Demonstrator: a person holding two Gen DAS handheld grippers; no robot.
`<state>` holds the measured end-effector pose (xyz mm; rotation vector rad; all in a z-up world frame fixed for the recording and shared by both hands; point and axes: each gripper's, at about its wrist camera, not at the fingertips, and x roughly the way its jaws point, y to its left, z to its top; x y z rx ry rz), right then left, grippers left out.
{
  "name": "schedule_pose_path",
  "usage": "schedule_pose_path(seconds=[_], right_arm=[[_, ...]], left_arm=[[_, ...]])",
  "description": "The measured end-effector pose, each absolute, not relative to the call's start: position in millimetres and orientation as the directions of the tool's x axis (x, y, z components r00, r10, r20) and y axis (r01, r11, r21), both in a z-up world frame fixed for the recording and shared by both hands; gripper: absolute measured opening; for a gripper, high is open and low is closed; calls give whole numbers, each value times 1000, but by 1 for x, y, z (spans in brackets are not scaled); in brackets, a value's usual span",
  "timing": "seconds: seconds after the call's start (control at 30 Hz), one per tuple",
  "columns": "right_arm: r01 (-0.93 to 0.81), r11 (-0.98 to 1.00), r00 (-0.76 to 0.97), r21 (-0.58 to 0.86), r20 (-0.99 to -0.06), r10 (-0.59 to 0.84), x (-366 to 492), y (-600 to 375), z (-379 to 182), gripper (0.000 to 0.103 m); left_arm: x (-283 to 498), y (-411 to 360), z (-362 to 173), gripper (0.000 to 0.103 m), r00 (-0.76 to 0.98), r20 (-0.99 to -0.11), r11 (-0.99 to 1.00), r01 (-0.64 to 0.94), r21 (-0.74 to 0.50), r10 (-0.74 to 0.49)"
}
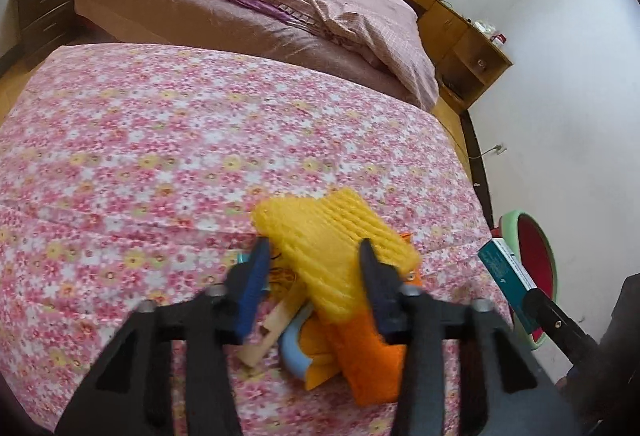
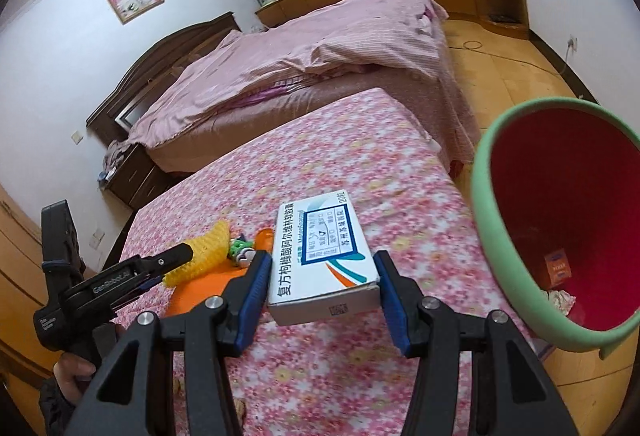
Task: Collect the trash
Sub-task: 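Grasp the yellow foam net sleeve with the left tool, then carry the medicine box and foam sleeve toward the red bucket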
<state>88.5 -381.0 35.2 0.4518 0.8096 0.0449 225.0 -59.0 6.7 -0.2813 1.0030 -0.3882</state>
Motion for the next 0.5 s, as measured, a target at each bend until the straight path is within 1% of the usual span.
schedule_pose_path(seconds=[0.03, 0.07, 0.13, 0.33, 0.5], right_arm=[[134, 902, 696, 411, -686, 209, 87, -383, 35, 55], [137, 900, 699, 414, -684, 209, 85, -386, 35, 55], [139, 896, 706, 422, -677, 209, 81, -391, 36, 55], [146, 888, 722, 437, -660, 206, 68, -402, 40, 55], [155, 880, 741, 448, -642, 196, 50, -411, 49, 55]], left_arm=[[224, -61, 8, 24, 476, -756, 892, 195, -408, -450], [223, -63, 10, 16, 477, -750, 888, 206, -411, -457], [220, -67, 14, 12, 482, -740, 883, 225, -413, -469], [199, -73, 35, 12, 505, -698, 861, 273, -428, -507], [176, -74, 55, 12, 508, -659, 831, 304, -466, -555]])
